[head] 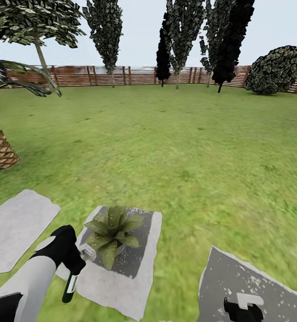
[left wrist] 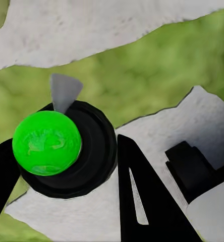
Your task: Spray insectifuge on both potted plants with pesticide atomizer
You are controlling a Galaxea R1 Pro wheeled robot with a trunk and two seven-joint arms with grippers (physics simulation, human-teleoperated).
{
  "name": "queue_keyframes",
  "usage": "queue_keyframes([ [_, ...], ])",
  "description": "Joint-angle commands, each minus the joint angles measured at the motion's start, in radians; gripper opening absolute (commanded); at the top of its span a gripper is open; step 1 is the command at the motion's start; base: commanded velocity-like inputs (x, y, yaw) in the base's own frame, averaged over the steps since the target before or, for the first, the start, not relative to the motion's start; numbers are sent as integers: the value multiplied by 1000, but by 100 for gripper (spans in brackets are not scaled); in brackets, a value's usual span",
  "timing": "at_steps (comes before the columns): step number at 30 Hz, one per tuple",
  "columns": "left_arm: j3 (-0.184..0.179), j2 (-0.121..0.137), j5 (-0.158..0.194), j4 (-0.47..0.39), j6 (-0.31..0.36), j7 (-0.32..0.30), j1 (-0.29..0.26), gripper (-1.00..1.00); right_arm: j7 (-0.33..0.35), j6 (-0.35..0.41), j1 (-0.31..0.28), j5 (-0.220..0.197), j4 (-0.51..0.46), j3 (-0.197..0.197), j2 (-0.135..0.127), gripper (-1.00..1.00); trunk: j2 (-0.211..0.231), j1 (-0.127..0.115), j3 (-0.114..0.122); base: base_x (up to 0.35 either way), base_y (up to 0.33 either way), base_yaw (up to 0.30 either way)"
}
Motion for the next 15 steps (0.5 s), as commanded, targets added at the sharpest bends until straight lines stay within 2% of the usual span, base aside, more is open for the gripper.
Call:
queue_keyframes([
  [1, 6, -1, -8, -2, 6, -6, -1, -100, -4, -3, -1, 11, 2, -7, 0, 100, 0, 0, -1, 191, -227, 0],
  [5, 3, 1, -8, -2, 6, -5, -1, -100, -4, -2, -1, 10, 1, -7, 0, 100, 0, 0, -1, 226, -188, 0],
  [8, 3, 4, -8, 0, 6, -5, 2, -100, -4, -2, -1, 9, 0, -7, 0, 100, 0, 0, -1, 61, -42, 14],
  [15, 5, 5, -8, 13, 6, -2, 7, -100, -4, -3, -1, 9, 0, -7, 1, 100, 0, 0, -1, 4, -3, 234],
])
